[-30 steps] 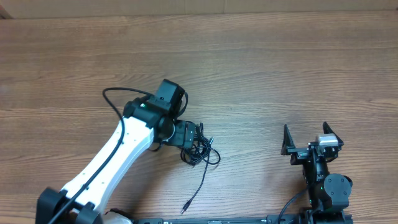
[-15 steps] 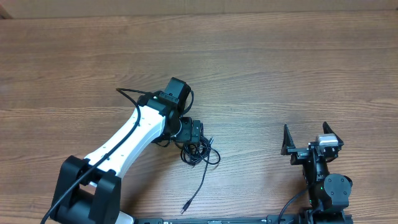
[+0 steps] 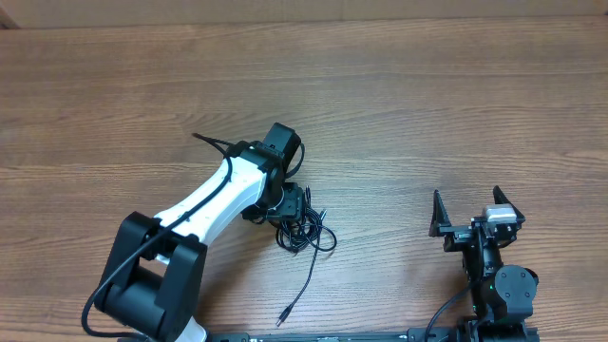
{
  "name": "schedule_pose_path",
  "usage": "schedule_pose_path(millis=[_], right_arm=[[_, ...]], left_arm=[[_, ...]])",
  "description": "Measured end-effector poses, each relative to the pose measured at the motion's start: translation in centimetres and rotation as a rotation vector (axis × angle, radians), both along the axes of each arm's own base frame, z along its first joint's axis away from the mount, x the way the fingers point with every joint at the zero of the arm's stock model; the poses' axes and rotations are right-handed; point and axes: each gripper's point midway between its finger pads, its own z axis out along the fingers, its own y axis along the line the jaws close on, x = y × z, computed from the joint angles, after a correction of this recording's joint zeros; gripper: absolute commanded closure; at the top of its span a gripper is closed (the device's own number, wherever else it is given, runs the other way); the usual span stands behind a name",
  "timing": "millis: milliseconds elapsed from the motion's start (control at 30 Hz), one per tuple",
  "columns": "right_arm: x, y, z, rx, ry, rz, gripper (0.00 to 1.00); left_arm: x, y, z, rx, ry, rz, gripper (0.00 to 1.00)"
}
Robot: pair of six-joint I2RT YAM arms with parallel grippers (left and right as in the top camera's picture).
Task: Untangle cables
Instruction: 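Move the left gripper over the tangled black cable bundle, then grasp the black cable bundle with the left gripper and lift it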
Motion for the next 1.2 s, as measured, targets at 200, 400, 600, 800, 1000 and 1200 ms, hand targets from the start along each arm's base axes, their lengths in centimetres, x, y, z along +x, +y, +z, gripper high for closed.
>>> schedule_pose_path(millis=[200, 400, 600, 800, 1000, 1200], right_arm=[[0.0, 0.0, 0.0, 0.0, 0.0, 0.0, 0.0], [0.0, 0.0, 0.0, 0.0, 0.0, 0.0, 0.0], [0.0, 0.0, 0.0, 0.0, 0.0, -0.001, 0.0], [0.0, 0.0, 0.0, 0.0, 0.0, 0.0, 0.0], [0.0, 0.0, 0.0, 0.0, 0.0, -0.001, 0.0], [0.0, 0.0, 0.0, 0.0, 0.0, -0.001, 0.0]], left_arm=[[0.1, -0.1, -1.6, 0.012, 0.026, 0.005, 0.49], [0.5, -0.7, -2.4, 0.007, 0.022, 0.001, 0.62], [1.1, -1.3, -2.4, -0.016, -0.002, 0.015, 0.96], [1.5, -1.1, -1.5, -0.007, -0.036, 0.017, 0.96], [3.5, -0.8, 6.6, -0.033, -0.314, 0.014, 0.96], [3.2, -0.4, 16.6, -0.091, -0.639, -0.085, 0.96]])
